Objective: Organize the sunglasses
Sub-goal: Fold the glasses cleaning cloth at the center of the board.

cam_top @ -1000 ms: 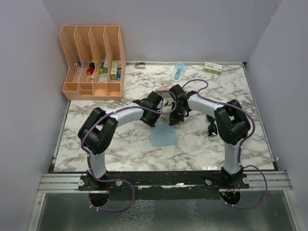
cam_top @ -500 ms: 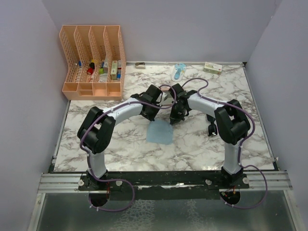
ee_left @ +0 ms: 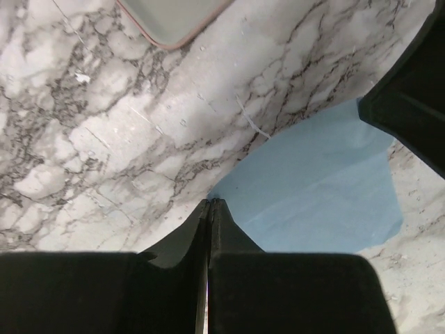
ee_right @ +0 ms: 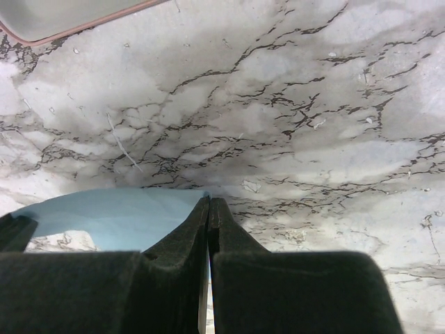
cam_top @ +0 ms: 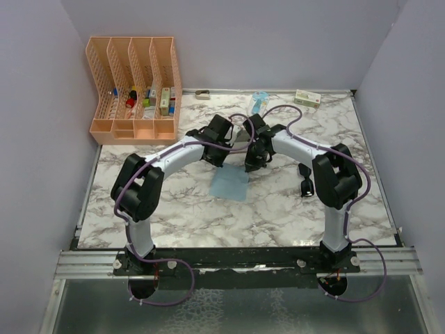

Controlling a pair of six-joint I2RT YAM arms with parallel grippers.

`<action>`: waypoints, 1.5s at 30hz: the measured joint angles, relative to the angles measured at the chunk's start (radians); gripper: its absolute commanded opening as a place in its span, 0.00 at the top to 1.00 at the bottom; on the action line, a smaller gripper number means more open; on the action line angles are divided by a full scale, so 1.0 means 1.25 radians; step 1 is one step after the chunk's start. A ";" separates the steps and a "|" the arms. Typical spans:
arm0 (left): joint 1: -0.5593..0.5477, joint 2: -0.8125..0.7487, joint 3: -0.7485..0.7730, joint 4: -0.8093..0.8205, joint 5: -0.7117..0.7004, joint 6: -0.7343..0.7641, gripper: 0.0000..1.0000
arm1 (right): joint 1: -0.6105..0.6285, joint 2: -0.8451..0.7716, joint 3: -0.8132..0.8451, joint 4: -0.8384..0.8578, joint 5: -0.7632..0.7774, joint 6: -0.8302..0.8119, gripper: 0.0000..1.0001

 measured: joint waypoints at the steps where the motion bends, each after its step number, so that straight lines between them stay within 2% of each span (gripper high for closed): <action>1: 0.003 0.000 0.006 0.000 0.000 0.002 1.00 | 0.000 -0.001 0.000 0.000 0.001 -0.002 0.99; 19: 0.045 0.002 0.023 0.013 0.015 0.037 1.00 | -0.003 -0.038 0.027 0.018 0.022 -0.044 0.99; 45: 0.053 -0.032 -0.052 0.072 0.094 0.113 1.00 | -0.001 -0.121 -0.164 0.169 -0.037 -0.082 0.99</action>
